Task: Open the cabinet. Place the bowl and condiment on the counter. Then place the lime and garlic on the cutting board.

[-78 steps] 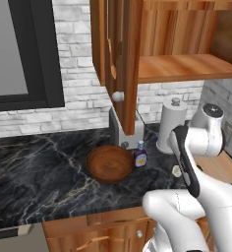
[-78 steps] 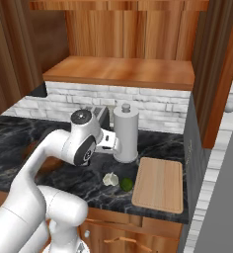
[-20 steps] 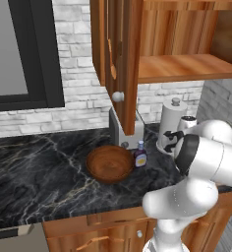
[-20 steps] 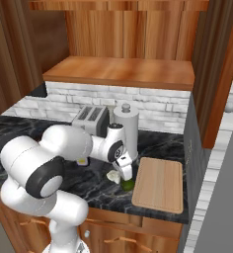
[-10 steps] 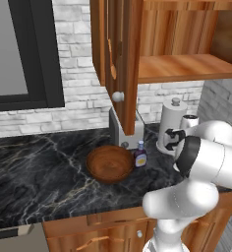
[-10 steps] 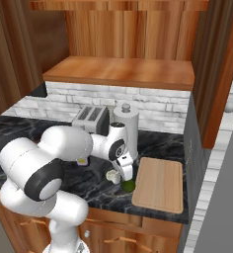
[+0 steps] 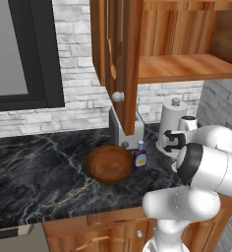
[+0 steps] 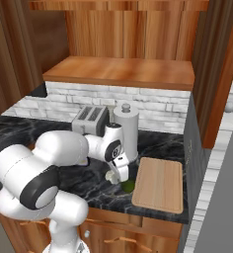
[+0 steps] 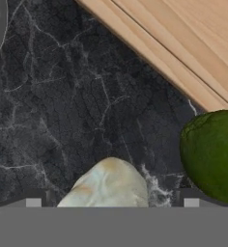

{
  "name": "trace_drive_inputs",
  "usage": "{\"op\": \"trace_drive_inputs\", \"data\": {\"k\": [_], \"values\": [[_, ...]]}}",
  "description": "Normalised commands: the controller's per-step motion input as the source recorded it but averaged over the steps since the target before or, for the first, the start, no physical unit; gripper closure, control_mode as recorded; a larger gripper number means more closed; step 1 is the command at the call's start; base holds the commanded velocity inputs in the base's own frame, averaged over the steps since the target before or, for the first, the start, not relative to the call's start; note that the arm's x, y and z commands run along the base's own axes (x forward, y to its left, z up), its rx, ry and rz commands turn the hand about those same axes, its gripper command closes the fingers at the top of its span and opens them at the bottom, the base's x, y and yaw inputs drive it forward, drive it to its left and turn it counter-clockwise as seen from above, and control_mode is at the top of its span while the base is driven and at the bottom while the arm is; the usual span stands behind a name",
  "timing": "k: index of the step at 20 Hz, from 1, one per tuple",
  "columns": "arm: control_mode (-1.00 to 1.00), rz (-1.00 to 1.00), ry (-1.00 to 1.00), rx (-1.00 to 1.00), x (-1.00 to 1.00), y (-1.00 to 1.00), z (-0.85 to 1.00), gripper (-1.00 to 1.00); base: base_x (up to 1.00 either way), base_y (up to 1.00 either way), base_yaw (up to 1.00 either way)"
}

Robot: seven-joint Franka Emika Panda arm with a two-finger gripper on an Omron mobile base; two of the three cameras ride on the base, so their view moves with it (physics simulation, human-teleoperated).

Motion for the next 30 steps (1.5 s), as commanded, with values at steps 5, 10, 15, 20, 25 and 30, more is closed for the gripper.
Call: {"op": "trace_drive_inputs", "data": {"k": [5, 10, 15, 20, 25, 30], "values": [[-1.0, -0.01, 0.01, 0.0, 0.0, 0.15, 0.0, -1.0, 0.0, 0.0, 0.0], [-1.0, 0.0, 0.01, 0.0, -0.08, -0.03, -0.09, -1.0, 0.0, 0.0, 0.0], [-1.0, 0.0, 0.04, 0.0, -0.07, -0.01, -0.19, -1.0, 0.0, 0.0, 0.0], [-1.0, 0.0, 0.0, 0.0, 0.0, 0.01, -0.01, 1.0, 0.0, 0.0, 0.0], [-1.0, 0.0, 0.0, 0.0, 0.0, 0.0, 0.12, 1.0, 0.0, 0.0, 0.0], [-1.0, 0.0, 0.0, 0.0, 0.0, 0.0, 0.46, 1.0, 0.0, 0.0, 0.0]]}}
